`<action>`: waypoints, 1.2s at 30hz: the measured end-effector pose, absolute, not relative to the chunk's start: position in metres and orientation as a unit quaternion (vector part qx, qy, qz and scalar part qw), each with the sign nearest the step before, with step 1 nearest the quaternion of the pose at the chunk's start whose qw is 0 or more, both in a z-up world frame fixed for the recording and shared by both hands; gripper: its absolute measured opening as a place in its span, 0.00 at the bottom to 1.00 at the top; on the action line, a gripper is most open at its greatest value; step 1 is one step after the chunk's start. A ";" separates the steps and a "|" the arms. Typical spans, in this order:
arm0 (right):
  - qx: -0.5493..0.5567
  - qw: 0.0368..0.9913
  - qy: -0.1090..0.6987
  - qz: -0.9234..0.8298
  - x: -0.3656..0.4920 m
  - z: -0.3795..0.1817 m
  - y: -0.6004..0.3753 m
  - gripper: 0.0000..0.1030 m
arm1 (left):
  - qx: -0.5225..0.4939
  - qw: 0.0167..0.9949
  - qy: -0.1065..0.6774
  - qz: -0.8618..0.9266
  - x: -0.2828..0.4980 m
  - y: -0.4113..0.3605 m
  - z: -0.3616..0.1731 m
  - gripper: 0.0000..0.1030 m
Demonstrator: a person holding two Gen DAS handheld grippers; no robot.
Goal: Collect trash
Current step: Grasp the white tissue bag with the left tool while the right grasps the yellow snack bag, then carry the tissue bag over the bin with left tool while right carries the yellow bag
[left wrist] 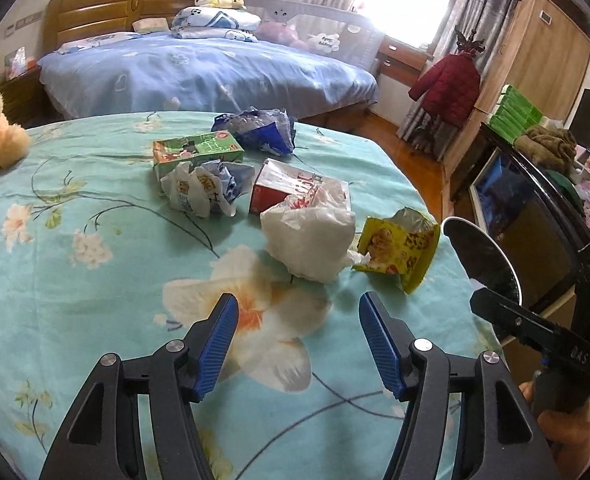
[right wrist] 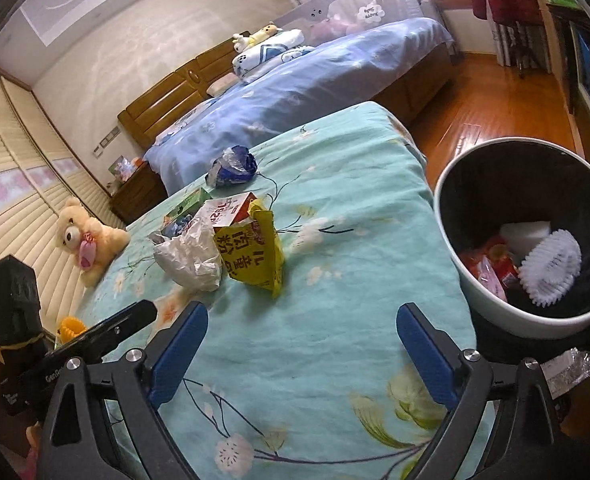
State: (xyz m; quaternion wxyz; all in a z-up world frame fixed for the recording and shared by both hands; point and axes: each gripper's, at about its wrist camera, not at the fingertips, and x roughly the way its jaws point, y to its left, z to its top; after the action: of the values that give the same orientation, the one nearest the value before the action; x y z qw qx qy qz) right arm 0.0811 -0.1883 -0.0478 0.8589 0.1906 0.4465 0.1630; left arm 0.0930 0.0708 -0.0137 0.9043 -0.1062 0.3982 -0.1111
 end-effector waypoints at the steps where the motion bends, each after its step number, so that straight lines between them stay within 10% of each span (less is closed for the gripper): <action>1: 0.191 0.859 0.447 0.164 0.082 -0.048 -0.188 0.94 | -0.104 0.904 0.399 -0.112 0.096 0.069 -0.014 0.61; 9: 0.195 0.858 0.446 0.165 0.092 -0.050 -0.187 0.94 | -0.090 0.904 0.405 -0.106 0.133 0.059 -0.027 0.59; 13: 0.192 0.858 0.445 0.172 0.098 -0.051 -0.178 0.94 | -0.093 0.900 0.412 -0.111 0.148 0.061 -0.033 0.26; 19: 0.179 0.857 0.447 0.184 0.112 -0.058 -0.159 0.89 | -0.093 0.905 0.398 -0.116 0.144 0.071 -0.033 0.15; 25: 0.176 0.848 0.461 0.194 0.128 -0.067 -0.143 0.72 | -0.099 0.906 0.397 -0.111 0.133 0.085 -0.033 0.15; 29: 0.165 0.847 0.465 0.198 0.129 -0.067 -0.138 0.36 | -0.098 0.905 0.398 -0.113 0.126 0.086 -0.033 0.15; 36: 0.157 0.858 0.453 0.186 0.110 -0.058 -0.153 0.35 | -0.090 0.904 0.395 -0.135 0.119 0.072 -0.026 0.14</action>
State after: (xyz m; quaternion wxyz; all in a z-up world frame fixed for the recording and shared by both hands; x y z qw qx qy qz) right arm 0.1103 -0.1534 -0.0576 0.8576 0.1574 0.4531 0.1856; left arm 0.1185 0.0715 -0.0260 0.9044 -0.0898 0.3946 -0.1355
